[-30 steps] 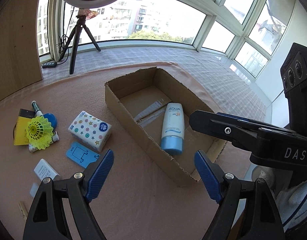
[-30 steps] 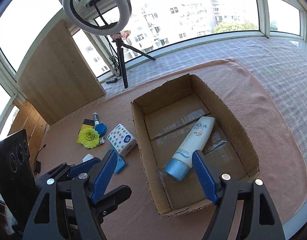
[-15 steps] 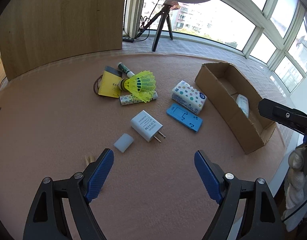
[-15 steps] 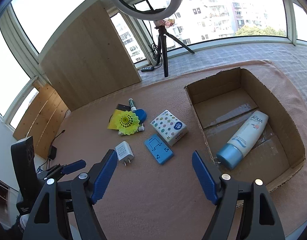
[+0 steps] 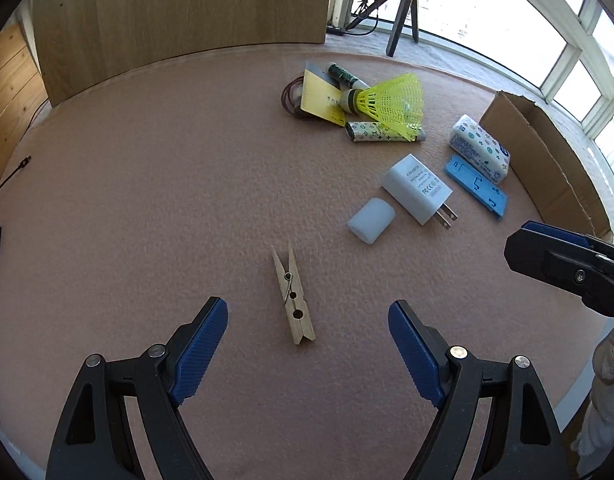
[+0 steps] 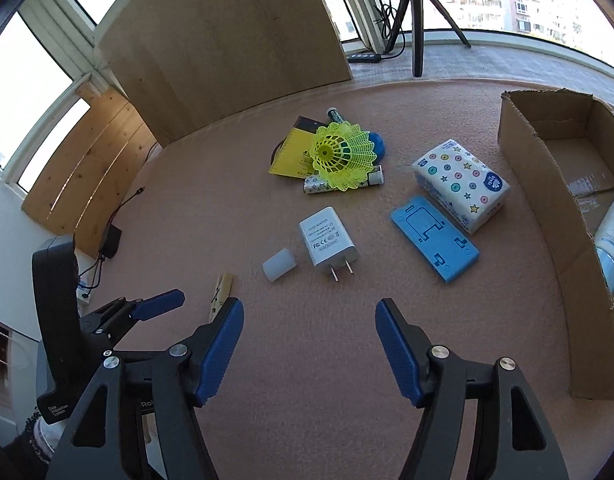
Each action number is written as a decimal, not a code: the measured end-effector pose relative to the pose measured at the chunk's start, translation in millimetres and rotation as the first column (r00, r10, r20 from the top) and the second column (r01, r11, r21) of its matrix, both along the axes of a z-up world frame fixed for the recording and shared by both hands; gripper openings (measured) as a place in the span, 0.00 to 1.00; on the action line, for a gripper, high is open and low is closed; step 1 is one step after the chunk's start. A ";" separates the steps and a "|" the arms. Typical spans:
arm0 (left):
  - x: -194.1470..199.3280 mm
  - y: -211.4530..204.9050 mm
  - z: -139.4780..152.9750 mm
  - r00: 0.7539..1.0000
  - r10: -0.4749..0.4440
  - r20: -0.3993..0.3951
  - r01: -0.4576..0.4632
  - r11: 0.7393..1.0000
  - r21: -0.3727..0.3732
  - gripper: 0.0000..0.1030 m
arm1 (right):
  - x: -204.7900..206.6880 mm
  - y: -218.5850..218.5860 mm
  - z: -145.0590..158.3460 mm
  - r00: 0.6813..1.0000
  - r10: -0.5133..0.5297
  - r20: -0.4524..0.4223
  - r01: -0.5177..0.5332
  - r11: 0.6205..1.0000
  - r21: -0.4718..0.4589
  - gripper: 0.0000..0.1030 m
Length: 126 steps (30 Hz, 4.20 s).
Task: Organize objects
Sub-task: 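Grasp the wooden clothespin with the left gripper while the right gripper approaches the plug cap, then grasp the white plug cap with the right gripper while the left gripper lifts the clothespin, then drop the clothespin and plug cap into the box with both grippers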
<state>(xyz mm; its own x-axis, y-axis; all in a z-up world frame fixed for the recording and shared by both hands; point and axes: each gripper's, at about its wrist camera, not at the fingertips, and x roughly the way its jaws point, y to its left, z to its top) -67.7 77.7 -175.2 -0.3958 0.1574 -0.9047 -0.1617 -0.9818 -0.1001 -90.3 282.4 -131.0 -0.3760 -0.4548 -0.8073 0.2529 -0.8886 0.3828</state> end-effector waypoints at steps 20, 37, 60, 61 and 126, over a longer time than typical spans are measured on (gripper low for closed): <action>2.6 -28.2 -11.2 1.000 0.002 0.011 -0.001 1.000 -0.017 0.24 | -32.8 -69.7 -45.1 0.995 0.045 0.094 -0.050 0.997 0.053 0.45; -12.2 -25.9 -19.0 1.000 0.011 -0.006 -0.011 1.000 0.004 0.53 | -45.7 -102.0 -47.8 0.996 0.086 0.006 -0.085 0.966 0.244 0.27; -13.8 -51.5 -8.0 0.993 0.115 -0.023 -0.114 0.992 0.051 0.13 | -23.5 -64.8 -17.5 0.997 0.081 -0.017 -0.078 0.989 0.129 0.11; -12.7 -50.8 -4.2 0.993 0.115 -0.028 -0.113 0.992 0.055 0.13 | -20.7 -60.7 -13.9 0.997 0.076 -0.022 -0.073 0.990 0.120 0.11; -74.3 270.1 83.3 0.913 -0.343 -0.223 0.372 0.923 0.101 0.74 | 8.3 219.2 37.2 0.916 -0.355 -0.186 0.388 0.902 0.192 0.62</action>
